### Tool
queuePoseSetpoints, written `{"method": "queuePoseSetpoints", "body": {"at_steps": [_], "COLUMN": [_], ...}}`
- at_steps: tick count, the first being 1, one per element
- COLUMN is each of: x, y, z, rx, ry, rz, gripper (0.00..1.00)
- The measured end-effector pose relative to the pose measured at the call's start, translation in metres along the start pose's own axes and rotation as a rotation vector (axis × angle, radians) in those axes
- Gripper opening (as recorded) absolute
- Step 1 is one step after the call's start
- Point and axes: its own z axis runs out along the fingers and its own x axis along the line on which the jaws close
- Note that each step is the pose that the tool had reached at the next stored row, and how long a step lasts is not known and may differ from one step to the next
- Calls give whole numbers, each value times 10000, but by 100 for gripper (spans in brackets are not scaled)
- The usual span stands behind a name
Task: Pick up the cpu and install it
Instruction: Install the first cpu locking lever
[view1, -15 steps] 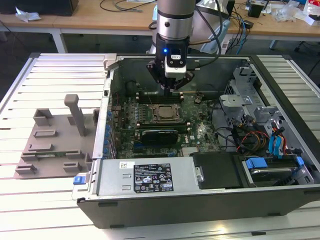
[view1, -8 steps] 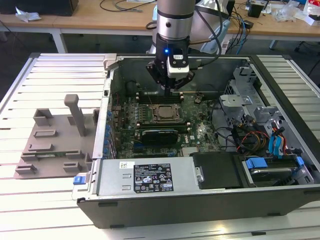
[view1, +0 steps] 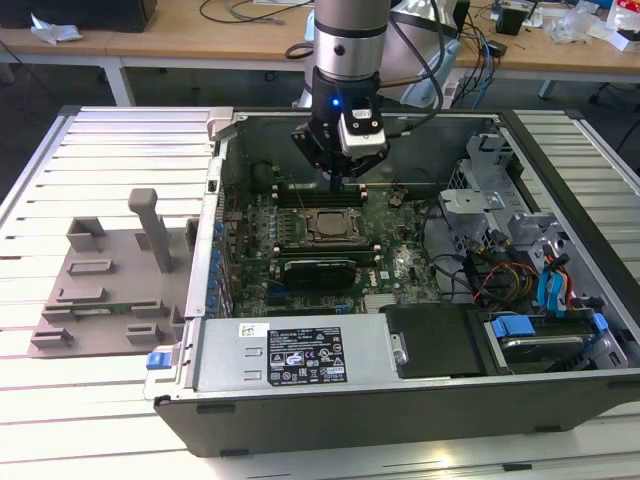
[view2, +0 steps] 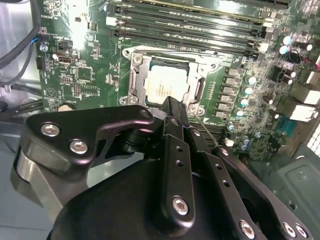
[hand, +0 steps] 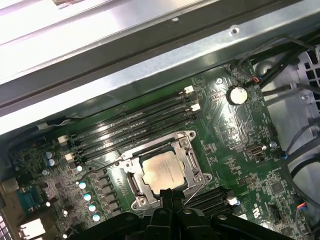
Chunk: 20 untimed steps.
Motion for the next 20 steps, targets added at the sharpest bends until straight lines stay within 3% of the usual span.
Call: {"method": "queuePoseSetpoints", "body": {"at_steps": [9,20], "x": [0,1], "y": [0,1], "z": [0,0], "rx": [-51,-96], "ry": [-58,-109], "rz": [-1486,-2807], "gripper": [11,11]}}
